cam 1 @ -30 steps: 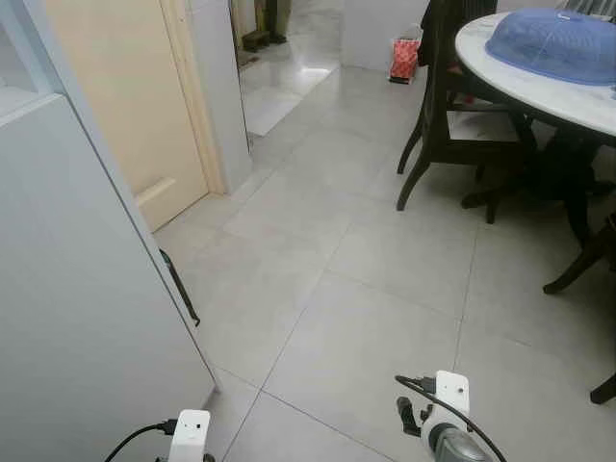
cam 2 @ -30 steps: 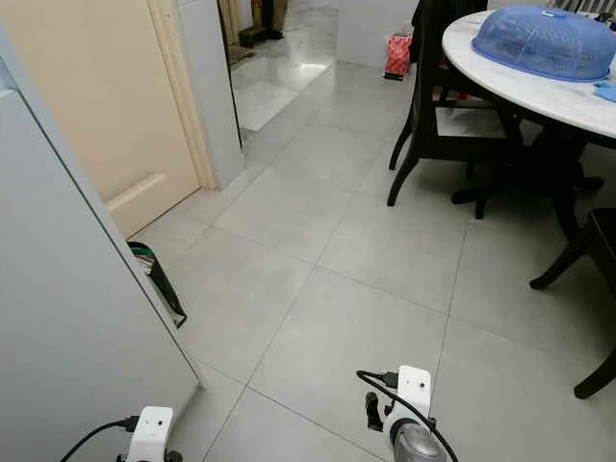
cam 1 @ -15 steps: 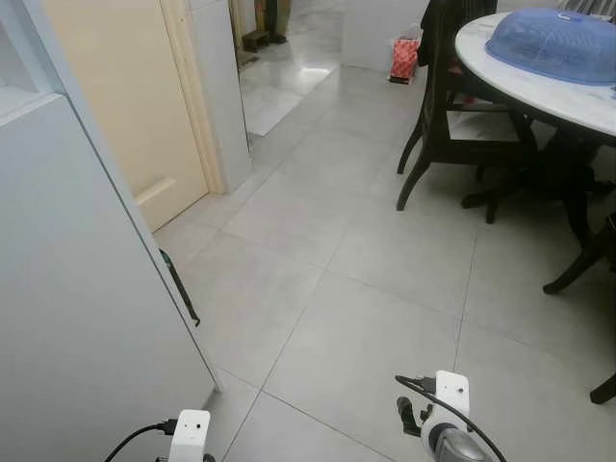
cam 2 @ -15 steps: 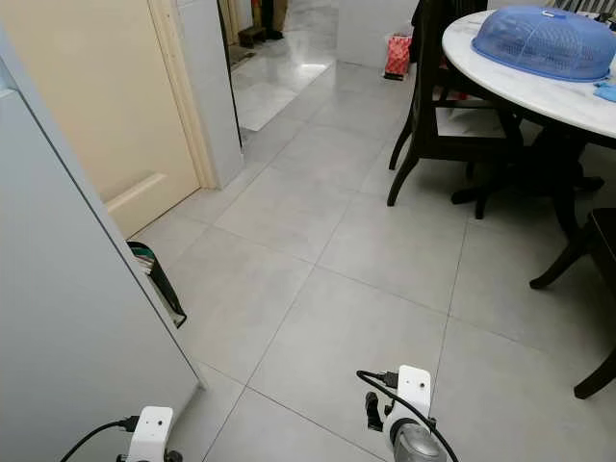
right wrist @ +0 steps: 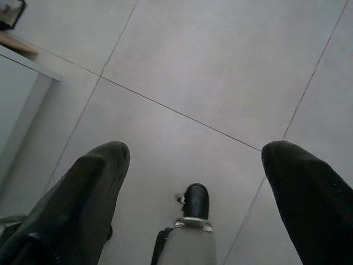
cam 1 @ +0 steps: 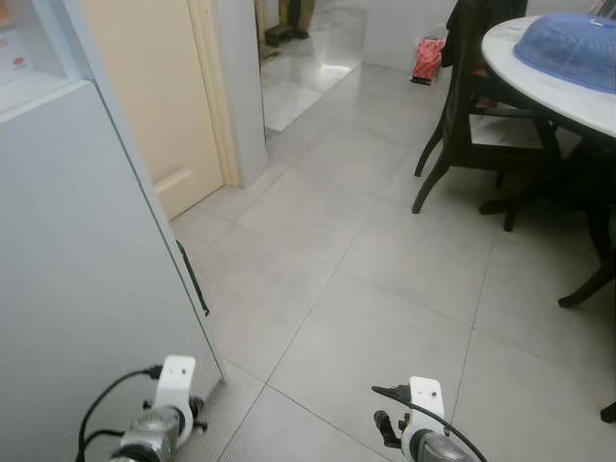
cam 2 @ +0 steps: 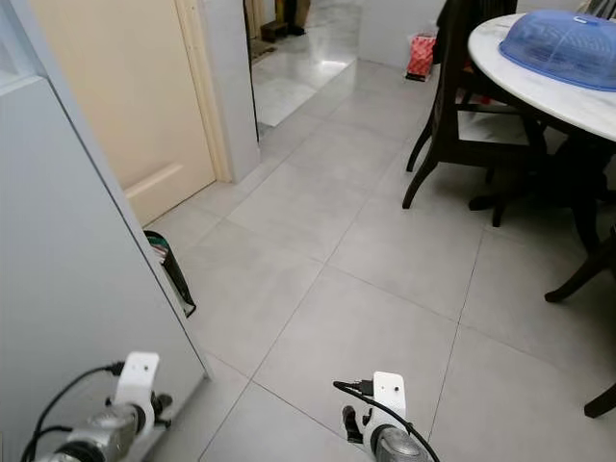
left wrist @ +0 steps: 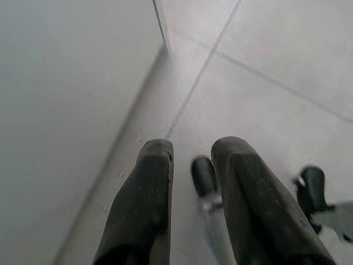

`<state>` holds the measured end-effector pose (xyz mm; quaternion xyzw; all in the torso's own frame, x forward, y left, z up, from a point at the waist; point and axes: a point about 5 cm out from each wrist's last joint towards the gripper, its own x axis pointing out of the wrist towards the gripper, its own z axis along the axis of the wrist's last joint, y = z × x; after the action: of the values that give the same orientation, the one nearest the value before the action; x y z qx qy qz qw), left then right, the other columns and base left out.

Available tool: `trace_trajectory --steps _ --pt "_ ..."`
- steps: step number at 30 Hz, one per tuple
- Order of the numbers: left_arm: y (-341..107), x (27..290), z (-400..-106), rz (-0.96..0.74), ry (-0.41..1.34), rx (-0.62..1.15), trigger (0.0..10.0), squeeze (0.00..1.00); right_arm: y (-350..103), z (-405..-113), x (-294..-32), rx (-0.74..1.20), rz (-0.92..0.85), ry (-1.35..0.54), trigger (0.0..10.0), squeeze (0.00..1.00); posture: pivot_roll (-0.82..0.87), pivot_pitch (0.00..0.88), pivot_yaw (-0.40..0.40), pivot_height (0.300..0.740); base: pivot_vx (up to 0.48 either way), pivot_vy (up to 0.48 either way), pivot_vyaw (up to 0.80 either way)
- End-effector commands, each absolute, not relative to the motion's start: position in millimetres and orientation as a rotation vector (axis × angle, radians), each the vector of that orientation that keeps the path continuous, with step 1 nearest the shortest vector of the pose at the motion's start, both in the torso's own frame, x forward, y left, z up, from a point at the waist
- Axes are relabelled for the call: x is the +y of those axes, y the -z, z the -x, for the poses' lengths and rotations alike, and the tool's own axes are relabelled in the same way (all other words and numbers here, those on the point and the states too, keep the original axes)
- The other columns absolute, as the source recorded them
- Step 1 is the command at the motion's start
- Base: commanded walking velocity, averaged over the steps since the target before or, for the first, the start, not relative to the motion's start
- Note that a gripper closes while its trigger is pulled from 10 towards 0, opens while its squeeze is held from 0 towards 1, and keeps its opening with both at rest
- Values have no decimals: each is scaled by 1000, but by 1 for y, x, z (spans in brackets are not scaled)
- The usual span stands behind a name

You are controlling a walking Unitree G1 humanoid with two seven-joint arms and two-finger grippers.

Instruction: Restocking fridge

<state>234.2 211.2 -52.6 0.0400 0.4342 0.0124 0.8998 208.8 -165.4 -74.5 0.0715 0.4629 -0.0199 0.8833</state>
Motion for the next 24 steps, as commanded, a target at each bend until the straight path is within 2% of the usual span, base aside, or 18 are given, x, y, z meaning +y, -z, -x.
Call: trace_trajectory --steps 1,11,14,24 --pt "52 214 -234 -83 -29 905 10000 0 75 -208 -166 972 -143 41 10000 0 -30 0 -32 740 0 0 0" --pt "53 213 -234 -84 3 919 10000 0 71 -213 -171 867 -136 136 10000 0 -35 0 -36 740 0 0 0" --pt "53 212 -234 -90 13 921 10000 0 64 -218 -174 753 -144 188 10000 0 -39 0 -37 740 0 0 0" --pt "51 212 -236 -88 20 905 10000 0 66 -217 -172 788 -137 152 10000 0 -32 0 -37 740 0 0 0"
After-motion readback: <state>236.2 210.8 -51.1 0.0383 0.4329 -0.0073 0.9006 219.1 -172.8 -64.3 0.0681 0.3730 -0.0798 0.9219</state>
